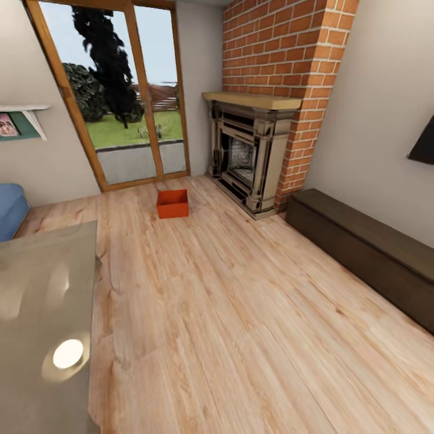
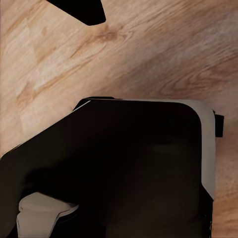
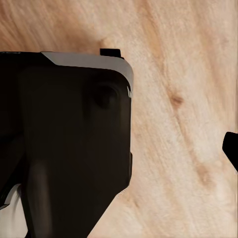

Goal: Move the two storage containers from the living room to the garage. In the garage, place one container on the floor and stack the other container on top of it (either order is fine).

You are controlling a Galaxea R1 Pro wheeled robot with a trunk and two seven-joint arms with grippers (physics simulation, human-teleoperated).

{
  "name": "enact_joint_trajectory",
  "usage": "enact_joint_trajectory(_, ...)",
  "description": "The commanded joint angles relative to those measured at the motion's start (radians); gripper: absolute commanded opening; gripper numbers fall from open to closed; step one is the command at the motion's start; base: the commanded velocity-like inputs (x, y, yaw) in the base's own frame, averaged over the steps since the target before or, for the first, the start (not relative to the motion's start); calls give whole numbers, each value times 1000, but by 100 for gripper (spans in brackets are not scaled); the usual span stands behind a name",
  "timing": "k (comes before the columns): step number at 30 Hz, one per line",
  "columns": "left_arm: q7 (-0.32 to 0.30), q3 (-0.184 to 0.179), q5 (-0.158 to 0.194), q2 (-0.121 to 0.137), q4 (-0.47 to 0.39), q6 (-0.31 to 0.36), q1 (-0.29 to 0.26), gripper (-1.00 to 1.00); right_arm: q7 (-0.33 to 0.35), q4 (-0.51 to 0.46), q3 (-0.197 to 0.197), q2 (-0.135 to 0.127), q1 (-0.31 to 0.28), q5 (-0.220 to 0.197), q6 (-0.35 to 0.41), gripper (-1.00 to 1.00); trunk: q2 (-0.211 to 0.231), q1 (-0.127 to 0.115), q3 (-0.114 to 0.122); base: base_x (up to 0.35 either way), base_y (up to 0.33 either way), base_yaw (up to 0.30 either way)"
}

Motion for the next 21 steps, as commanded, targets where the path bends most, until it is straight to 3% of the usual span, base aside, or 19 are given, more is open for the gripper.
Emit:
enact_joint_trajectory(1,3,-8,9,0,0,4,-1,100,0,3,8,1,-1,-8,-4,100,-1,1,-1,322,0,208)
enact_joint_trajectory(21,3,-9,9,-1,0,4,-1,100,-2,3,5,-5,-1,-15,-9,100,-1,1,-1,322,0,21)
